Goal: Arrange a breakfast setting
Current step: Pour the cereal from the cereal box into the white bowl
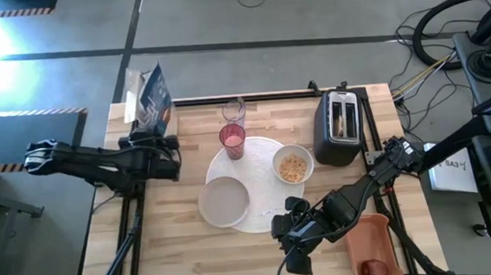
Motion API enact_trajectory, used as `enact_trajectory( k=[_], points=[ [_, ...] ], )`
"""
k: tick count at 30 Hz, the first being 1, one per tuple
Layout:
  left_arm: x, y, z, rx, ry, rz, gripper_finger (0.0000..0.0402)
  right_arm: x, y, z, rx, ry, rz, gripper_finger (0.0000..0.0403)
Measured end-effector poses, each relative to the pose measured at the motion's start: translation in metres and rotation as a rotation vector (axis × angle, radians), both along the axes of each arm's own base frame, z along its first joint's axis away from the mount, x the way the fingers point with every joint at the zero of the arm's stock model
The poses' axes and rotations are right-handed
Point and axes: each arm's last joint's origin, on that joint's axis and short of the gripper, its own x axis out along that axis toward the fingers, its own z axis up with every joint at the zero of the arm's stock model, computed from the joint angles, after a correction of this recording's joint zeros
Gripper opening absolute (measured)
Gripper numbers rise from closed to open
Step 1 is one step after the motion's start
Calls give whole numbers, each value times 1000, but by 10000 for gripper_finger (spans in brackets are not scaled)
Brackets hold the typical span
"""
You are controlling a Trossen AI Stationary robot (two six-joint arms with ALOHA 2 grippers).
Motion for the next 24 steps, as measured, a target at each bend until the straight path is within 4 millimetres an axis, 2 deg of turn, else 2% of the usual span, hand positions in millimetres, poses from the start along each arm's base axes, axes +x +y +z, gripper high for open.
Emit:
enact_trajectory(
  k=[14, 24],
  points=[
    [-3, -2, -1, -198, -22, 20, 174, 0, 0, 0, 0, 0, 1, 176],
    [-16, -4, 0, -375, -14, 35, 222, 0, 0, 0, 0, 0, 1, 176]
  ],
)
